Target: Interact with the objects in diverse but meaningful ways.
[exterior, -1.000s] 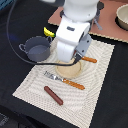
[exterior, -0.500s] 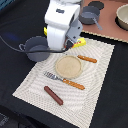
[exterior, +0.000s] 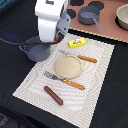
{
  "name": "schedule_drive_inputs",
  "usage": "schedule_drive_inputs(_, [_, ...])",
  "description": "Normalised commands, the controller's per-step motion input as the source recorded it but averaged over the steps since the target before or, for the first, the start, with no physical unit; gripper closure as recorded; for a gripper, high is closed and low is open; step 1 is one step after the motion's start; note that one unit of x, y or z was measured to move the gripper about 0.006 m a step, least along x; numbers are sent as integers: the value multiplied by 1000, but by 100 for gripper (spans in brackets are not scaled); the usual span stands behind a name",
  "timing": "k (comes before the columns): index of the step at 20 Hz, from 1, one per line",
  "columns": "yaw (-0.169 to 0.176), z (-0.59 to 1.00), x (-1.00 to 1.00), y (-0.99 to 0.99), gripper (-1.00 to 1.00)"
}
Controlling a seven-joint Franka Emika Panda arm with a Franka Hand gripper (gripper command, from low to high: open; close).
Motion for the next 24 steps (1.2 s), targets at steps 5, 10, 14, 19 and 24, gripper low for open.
schedule_drive_inputs(5, [71, -67, -726, 22, 100])
schedule_drive_inputs(10, [58, -191, -656, 0, 100])
schedule_drive_inputs(14, [50, -252, -562, 0, 100])
schedule_drive_inputs(19, [50, -346, -626, 0, 100])
schedule_drive_inputs(24, [48, -393, -635, 0, 100])
